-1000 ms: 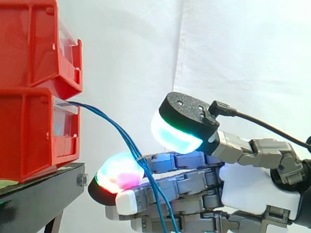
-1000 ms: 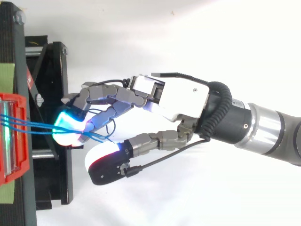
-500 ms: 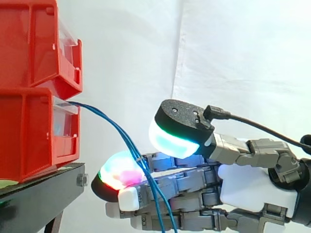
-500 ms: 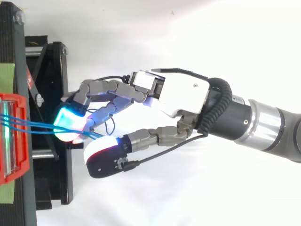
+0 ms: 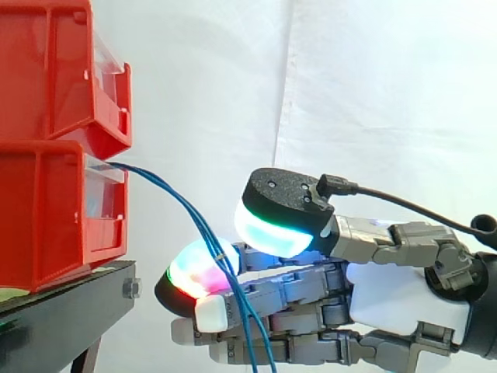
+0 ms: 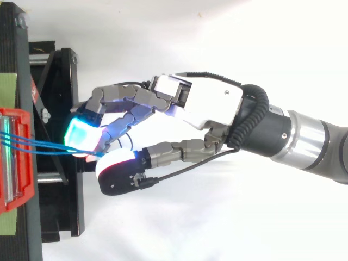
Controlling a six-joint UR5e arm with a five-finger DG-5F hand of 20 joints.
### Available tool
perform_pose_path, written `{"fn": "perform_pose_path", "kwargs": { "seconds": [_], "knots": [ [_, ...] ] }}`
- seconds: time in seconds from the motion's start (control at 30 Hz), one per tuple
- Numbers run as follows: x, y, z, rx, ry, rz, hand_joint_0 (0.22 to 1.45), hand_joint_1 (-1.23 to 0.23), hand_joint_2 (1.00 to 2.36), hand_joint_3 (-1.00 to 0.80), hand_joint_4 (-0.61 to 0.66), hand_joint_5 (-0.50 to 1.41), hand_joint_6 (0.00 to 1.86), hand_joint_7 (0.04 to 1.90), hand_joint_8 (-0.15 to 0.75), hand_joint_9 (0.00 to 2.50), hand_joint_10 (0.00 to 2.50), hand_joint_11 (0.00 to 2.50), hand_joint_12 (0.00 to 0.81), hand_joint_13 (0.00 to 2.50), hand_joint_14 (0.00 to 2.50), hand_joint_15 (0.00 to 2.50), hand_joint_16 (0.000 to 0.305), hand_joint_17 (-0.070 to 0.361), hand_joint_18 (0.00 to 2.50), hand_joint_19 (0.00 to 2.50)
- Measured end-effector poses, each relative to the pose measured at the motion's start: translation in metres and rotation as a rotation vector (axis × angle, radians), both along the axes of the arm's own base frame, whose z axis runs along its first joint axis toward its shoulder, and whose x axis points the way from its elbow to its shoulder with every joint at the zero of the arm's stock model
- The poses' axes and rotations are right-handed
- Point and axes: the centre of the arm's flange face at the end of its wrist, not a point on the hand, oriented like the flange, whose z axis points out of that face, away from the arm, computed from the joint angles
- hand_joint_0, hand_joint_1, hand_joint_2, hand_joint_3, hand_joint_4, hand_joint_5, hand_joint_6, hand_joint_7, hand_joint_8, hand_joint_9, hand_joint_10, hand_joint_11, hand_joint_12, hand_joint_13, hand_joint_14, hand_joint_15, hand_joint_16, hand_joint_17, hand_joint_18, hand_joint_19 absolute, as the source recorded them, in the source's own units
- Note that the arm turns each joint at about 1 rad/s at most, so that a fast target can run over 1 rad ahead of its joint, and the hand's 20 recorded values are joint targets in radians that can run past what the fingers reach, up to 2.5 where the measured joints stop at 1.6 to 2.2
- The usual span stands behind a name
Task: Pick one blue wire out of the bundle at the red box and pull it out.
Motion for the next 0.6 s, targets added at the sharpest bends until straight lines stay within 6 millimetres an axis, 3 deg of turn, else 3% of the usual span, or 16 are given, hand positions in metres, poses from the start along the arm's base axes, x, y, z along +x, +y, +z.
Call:
{"fn": "perform_pose_path", "kwargs": {
  "seconds": [0.1,0.37,0.6],
  "knots": [
    [0.0001,-0.0004,0.0002,-0.001,-0.002,-0.001,0.62,-0.77,1.01,-0.29,0.24,-0.11,0.60,1.20,0.271,0.81,0.01,0.34,0.318,0.41,0.00,0.12,0.051,0.115,0.14,0.18],
    [0.0001,-0.0007,0.0003,-0.006,0.000,-0.003,0.62,-0.78,1.02,-0.20,0.23,-0.16,0.77,0.95,0.276,0.79,0.01,0.39,0.316,0.43,0.00,0.14,0.051,0.115,0.17,0.20],
    [0.0004,0.0019,0.0004,-0.014,0.001,-0.002,0.57,-0.72,1.01,-0.36,0.26,-0.12,0.62,1.10,0.275,0.80,0.01,0.39,0.319,0.43,0.01,0.15,0.052,0.117,0.16,0.22]
  ]
}}
